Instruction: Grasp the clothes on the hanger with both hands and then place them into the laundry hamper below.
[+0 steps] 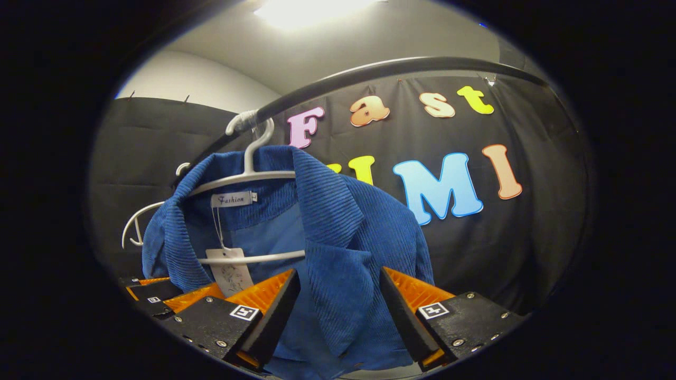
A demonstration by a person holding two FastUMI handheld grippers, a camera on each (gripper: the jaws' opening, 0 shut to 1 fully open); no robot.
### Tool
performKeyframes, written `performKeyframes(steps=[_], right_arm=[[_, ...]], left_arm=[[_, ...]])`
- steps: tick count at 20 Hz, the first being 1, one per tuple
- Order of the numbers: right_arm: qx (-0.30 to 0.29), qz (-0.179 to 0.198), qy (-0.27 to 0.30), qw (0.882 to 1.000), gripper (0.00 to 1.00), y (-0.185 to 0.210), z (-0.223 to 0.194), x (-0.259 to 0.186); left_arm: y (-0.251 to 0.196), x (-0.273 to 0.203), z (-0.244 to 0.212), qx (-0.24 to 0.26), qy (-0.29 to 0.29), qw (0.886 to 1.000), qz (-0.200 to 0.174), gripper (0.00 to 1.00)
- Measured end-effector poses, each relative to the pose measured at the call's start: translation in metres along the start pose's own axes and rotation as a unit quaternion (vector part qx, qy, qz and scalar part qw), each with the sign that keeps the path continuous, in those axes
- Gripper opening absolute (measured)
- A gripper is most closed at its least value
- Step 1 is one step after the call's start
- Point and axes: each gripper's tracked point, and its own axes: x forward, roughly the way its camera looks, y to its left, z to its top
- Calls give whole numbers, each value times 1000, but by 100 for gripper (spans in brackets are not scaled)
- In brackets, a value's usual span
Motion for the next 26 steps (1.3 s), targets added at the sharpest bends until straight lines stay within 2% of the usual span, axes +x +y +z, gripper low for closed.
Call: performKeyframes(steps=[4,7,8,9,11,12,13,15,16,18,22,23,25,26], right_arm=[[18,0,18,1000,92,-3,-16,19],[35,5,20,999,85,-5,-23,24],[41,16,23,999,76,-2,-24,24],[45,19,26,998,67,1,-26,23],[31,-5,9,999,26,-11,-17,19],[26,-10,-7,1000,5,-13,-10,15],[26,-8,-22,999,4,-12,-2,9],[22,-6,-41,999,1,-14,11,-1],[17,-9,-55,998,2,-17,21,-6],[5,-19,-86,996,2,-27,46,-14],[-20,-36,-145,989,2,-39,95,-33],[-29,-42,-158,986,2,-43,106,-37],[-43,-52,-180,981,2,-48,125,-42],[-47,-55,-188,979,2,-51,132,-42]], left_arm=[[4,10,-10,7,3,1000,17,93],[9,13,-16,5,7,999,35,77],[11,14,-17,6,7,999,38,77],[14,13,-14,13,5,999,49,71],[14,14,-13,33,7,998,56,37],[11,11,-13,43,10,998,46,19],[11,9,-10,60,8,997,48,28],[12,4,0,74,-3,996,50,12],[13,0,5,74,-9,996,53,12],[11,-12,11,72,-12,996,44,1],[25,-38,41,85,-33,994,58,1],[27,-45,52,86,-42,994,60,5],[35,-57,73,89,-53,993,63,5],[41,-59,79,88,-55,993,65,1]])
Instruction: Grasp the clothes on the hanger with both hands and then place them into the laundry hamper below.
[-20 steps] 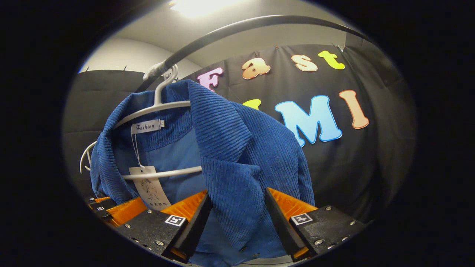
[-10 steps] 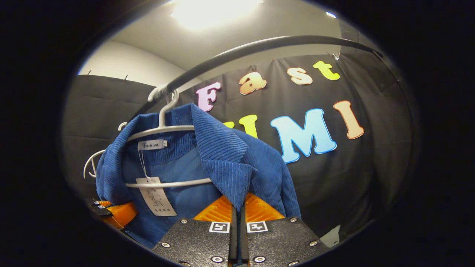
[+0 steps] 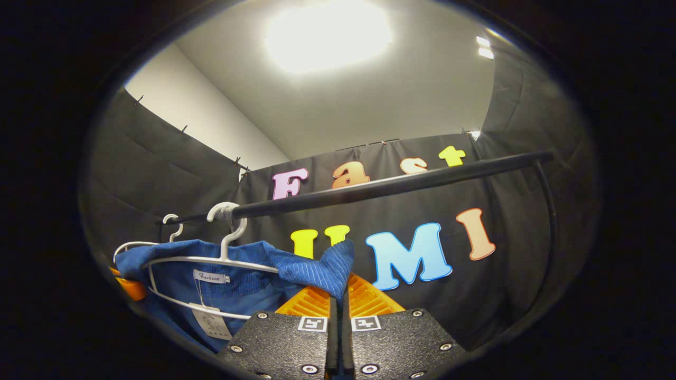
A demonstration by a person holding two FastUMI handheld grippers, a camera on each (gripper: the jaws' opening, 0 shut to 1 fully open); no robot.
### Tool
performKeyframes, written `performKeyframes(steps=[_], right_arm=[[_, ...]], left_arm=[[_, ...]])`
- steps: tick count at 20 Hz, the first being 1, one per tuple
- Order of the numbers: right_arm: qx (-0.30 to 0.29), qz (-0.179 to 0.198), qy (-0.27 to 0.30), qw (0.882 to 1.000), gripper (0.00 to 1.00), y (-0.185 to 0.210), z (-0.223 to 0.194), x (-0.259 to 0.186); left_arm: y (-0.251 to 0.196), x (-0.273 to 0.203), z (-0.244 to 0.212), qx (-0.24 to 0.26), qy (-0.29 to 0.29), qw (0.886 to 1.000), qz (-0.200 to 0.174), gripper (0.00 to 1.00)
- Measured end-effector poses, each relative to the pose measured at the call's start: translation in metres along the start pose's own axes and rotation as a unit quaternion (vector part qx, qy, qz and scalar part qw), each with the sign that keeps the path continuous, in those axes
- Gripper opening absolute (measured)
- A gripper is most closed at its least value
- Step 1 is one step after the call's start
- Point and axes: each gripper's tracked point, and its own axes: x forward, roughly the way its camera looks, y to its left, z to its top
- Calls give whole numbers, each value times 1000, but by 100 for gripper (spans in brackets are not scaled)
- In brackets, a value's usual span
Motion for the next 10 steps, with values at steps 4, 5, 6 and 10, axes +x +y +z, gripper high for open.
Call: performKeyframes(steps=[4,5,6,10], right_arm=[[-21,-13,-16,1000,2,-12,11,9],[-27,-16,-20,999,2,-18,12,13],[-34,-22,-24,999,2,-24,13,18],[-40,-36,-20,998,2,-43,4,34]], left_arm=[[26,-1,16,1,4,1000,3,5],[32,-1,21,9,2,1000,6,5],[39,2,27,16,-5,1000,11,5],[59,16,38,24,-10,1000,14,5]])
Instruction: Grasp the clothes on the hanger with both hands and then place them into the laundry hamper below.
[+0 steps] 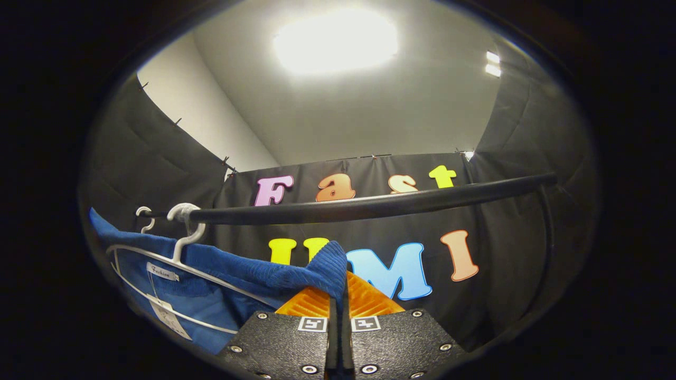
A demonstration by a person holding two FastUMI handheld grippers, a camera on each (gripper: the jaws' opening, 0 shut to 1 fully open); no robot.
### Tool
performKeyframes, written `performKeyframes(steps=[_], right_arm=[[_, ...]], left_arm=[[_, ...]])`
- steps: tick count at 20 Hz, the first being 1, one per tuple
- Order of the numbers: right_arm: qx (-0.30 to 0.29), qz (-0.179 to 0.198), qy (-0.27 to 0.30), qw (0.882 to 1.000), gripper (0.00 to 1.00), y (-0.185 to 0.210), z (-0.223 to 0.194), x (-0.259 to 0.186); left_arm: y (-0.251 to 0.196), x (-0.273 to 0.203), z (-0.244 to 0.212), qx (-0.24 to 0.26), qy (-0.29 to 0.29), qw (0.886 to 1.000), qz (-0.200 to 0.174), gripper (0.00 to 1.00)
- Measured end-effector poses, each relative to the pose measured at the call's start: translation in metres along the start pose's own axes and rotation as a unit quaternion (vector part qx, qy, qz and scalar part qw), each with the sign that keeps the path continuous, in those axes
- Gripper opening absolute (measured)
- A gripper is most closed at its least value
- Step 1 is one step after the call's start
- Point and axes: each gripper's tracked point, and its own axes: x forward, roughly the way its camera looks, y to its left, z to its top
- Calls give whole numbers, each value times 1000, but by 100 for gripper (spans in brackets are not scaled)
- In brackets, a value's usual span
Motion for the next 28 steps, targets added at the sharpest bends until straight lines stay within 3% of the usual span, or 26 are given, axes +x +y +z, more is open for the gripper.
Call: performKeyframes(steps=[4,5,8,9,11,12,14,15,16,17,18,19,20,21,23,24,26,28], right_arm=[[10,4,18,1000,2,1,-25,15],[9,3,19,1000,2,2,-29,19],[9,6,23,1000,2,4,-43,32],[10,9,26,1000,2,6,-49,38],[19,11,33,999,2,7,-57,44],[27,11,37,999,2,6,-59,46],[44,10,45,998,2,2,-61,48],[46,10,49,998,2,0,-66,51],[43,8,53,998,2,-4,-73,56],[41,7,58,997,2,-10,-81,63],[41,6,63,997,2,-13,-86,65],[41,7,69,997,2,-14,-91,64],[41,7,74,996,2,-15,-96,62],[42,7,81,996,2,-19,-102,63],[55,11,103,993,2,-21,-119,66],[61,14,113,992,2,-19,-126,67],[63,19,119,991,2,-16,-129,66],[63,31,129,989,2,-15,-134,67]], left_arm=[[18,23,11,11,-4,1000,-7,1],[21,28,16,10,-7,1000,-10,6],[27,47,31,16,-15,1000,-17,6],[29,55,32,19,-14,999,-21,0],[26,65,30,24,-9,999,-39,0],[22,70,27,24,-7,998,-52,6],[13,86,17,26,2,997,-73,6],[9,96,10,28,10,996,-81,1],[3,109,3,29,17,995,-92,6],[-2,116,-3,28,23,994,-104,4],[-5,119,-8,23,27,993,-114,1],[-8,120,-13,19,28,992,-123,6],[-10,120,-16,11,27,991,-133,1],[-14,120,-21,2,30,989,-142,6],[-19,120,-37,-22,47,986,-161,1],[-20,120,-39,-32,48,985,-165,6],[-21,120,-38,-38,42,985,-162,6],[-23,119,-41,-39,44,985,-164,1]])
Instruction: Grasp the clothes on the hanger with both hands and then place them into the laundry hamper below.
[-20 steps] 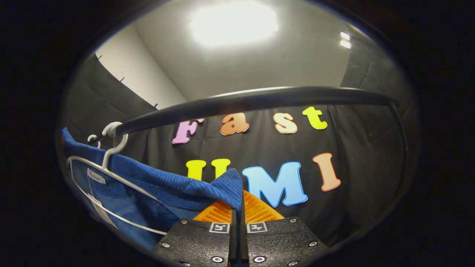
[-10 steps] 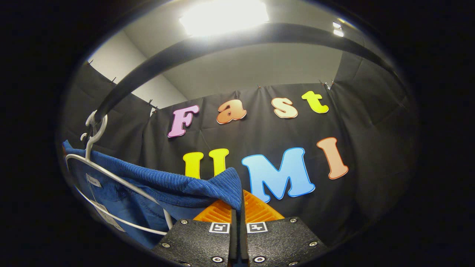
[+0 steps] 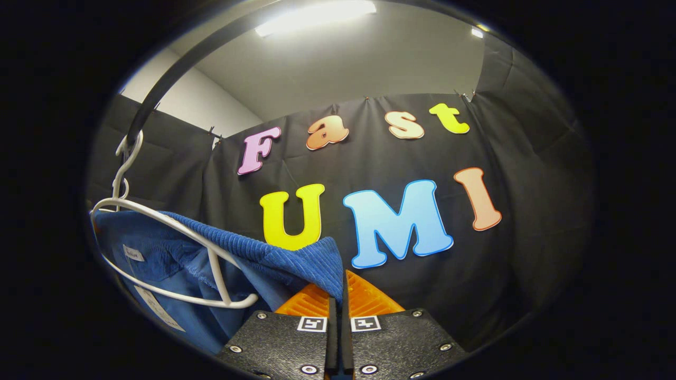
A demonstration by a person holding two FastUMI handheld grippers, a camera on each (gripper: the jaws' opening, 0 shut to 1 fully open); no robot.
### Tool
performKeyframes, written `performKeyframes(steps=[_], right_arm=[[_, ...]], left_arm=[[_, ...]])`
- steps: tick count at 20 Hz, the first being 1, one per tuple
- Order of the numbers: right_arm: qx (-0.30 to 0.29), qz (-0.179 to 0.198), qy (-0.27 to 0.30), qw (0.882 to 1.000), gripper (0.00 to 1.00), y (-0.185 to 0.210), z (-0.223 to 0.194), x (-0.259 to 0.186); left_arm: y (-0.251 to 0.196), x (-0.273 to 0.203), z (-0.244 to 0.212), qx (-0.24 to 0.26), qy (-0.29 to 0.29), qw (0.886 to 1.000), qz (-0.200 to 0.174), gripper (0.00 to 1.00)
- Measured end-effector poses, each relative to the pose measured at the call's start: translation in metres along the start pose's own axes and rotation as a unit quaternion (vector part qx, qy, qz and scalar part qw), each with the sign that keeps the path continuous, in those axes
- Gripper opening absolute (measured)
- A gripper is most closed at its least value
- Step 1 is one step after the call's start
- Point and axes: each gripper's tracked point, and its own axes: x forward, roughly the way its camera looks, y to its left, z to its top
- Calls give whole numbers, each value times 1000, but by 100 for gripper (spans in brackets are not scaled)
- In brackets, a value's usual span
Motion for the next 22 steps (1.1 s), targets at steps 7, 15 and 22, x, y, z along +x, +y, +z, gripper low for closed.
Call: performKeyframes(steps=[7,15,22], right_arm=[[71,23,44,996,2,6,-31,28],[70,54,99,991,2,23,-82,11],[40,68,99,992,2,30,-76,-17]], left_arm=[[-13,-19,1,-16,-11,1000,-13,1],[-11,-22,0,-63,-23,998,-16,6],[18,-18,-3,-83,-30,996,-23,1]])
